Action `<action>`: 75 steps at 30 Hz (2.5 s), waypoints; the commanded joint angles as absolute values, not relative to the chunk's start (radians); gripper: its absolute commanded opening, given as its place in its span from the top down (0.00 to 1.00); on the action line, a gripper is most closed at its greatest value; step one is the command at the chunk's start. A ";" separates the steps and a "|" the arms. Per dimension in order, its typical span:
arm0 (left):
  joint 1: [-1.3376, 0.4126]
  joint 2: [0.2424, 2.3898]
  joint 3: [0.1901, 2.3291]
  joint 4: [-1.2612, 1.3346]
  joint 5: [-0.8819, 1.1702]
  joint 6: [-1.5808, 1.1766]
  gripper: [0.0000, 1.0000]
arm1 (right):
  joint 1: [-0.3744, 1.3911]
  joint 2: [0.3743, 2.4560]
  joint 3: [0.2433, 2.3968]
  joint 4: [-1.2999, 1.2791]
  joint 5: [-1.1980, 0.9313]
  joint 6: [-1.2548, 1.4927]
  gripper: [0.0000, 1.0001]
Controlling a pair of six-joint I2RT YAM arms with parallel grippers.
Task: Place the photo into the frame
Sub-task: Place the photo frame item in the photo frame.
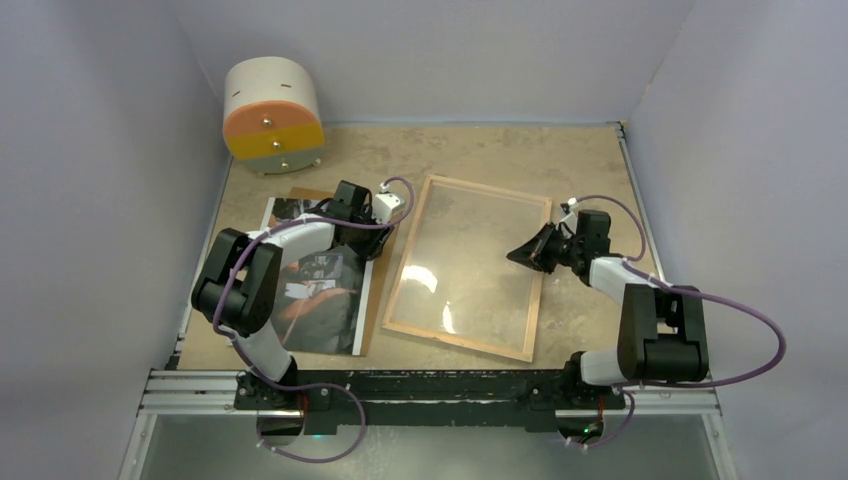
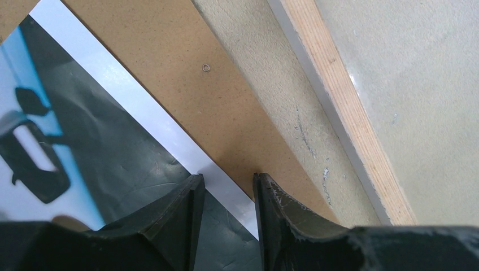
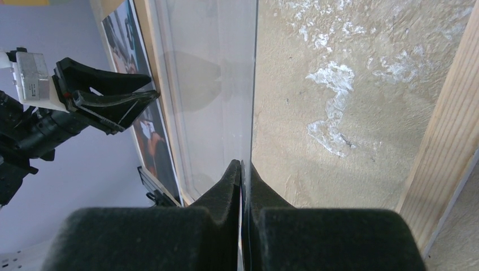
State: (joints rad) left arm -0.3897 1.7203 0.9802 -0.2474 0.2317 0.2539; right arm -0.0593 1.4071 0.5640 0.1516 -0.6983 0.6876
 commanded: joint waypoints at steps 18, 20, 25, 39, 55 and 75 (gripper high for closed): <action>-0.408 1.720 0.979 -0.214 0.250 0.259 0.60 | -0.064 1.334 0.521 0.215 -0.727 0.720 1.00; -0.417 1.725 0.977 -0.211 0.252 0.254 0.60 | -0.063 1.344 0.514 0.245 -0.757 0.732 1.00; -0.449 1.741 0.977 -0.198 0.241 0.247 0.60 | -0.063 1.354 0.503 0.271 -0.830 0.748 1.00; -0.473 1.768 0.989 -0.184 0.231 0.240 0.60 | -0.064 1.330 0.523 0.136 -0.880 0.770 1.00; -0.472 1.707 0.991 -0.198 0.245 0.240 0.61 | -0.064 1.308 0.548 0.012 -0.841 0.760 1.00; -0.473 1.744 0.998 -0.180 0.322 0.211 0.68 | -0.063 1.357 0.572 0.091 -0.925 0.789 1.00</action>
State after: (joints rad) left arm -0.4675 1.7344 0.9852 -0.2161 0.2962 0.2260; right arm -0.0669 1.3548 0.5396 0.0746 -0.8505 0.7620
